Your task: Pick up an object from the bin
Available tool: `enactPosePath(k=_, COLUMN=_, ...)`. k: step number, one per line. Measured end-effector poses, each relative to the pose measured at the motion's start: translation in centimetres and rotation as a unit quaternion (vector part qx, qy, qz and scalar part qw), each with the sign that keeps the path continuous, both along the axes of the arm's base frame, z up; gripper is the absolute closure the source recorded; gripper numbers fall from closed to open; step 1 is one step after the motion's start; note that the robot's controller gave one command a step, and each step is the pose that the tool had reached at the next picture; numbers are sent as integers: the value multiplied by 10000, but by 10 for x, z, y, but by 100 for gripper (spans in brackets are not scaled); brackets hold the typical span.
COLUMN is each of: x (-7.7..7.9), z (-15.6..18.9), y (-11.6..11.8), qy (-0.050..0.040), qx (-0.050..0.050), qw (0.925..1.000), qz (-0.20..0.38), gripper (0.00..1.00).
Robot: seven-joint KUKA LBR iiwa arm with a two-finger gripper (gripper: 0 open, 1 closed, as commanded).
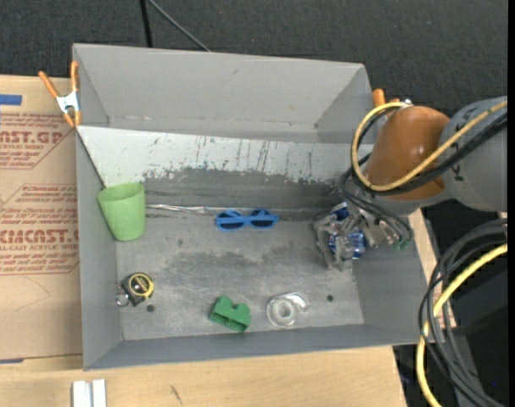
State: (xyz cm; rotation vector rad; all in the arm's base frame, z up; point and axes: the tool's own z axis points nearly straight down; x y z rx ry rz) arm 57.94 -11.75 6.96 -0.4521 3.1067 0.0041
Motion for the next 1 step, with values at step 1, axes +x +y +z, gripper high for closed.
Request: enactPosePath(k=1, x=-15, z=130, y=17, qy=-42, qx=-22, qw=9999, qz=-93, gripper=100)
